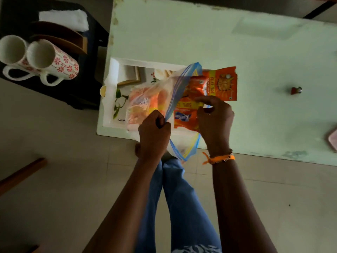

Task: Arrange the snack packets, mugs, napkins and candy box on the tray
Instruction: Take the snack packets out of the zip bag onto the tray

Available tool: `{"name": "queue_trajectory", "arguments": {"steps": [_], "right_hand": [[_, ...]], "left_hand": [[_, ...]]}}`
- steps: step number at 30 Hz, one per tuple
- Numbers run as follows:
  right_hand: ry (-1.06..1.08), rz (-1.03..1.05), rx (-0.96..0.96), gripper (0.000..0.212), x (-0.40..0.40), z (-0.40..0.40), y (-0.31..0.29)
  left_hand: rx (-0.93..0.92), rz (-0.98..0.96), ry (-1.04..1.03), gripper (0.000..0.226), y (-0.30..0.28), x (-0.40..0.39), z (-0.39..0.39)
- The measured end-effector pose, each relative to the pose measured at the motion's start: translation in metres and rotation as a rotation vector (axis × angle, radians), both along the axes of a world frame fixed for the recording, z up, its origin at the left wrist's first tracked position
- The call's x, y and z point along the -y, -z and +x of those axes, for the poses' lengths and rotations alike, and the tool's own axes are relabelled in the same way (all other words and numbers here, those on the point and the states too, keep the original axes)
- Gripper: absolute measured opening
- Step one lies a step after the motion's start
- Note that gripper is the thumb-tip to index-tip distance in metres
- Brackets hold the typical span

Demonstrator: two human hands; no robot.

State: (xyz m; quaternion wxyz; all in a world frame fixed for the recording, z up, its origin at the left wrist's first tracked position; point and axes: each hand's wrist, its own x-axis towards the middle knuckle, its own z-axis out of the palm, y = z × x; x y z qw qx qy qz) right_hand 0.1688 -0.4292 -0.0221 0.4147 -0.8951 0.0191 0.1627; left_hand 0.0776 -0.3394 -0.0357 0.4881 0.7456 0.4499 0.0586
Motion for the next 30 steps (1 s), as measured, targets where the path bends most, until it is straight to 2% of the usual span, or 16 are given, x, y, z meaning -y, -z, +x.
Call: {"name": "queue_trajectory", "arguments": {"steps": [2,8,12,15,20,24,28,30], "right_hand": [[0.136,0.123,0.023,0.038,0.029,0.002,-0.004],[0.757,0.518,-0.08,0.034,0.086,0.005,0.025],[1.011,0.591,-0.187,0.037,0.079,-0.004,0.062],[1.201,0.616,-0.291,0.04,0.064,-0.011,0.084],[1.281,0.638,-0.266,0.035,0.056,-0.019,0.1],[1.207,0.593,-0.168,0.036,0.049,-0.028,0.105],[1.101,0.548,-0.182,0.041,0.036,-0.033,0.107],[1.04,0.482,-0.255,0.034,0.032,-0.035,0.108]], "left_hand": [[0.007,-0.006,0.014,0.032,0.002,0.005,0.005],[0.035,0.057,-0.052,0.015,0.0,0.005,0.006],[0.027,0.024,-0.102,0.03,-0.001,-0.004,-0.001],[0.02,0.029,-0.129,0.031,-0.001,-0.01,-0.008],[0.03,0.042,-0.234,0.031,-0.007,-0.032,-0.017],[-0.006,0.042,-0.367,0.028,-0.011,-0.048,-0.019],[-0.005,0.022,-0.26,0.029,-0.013,-0.036,-0.015],[-0.021,0.016,-0.226,0.03,-0.01,-0.03,-0.011]]}}
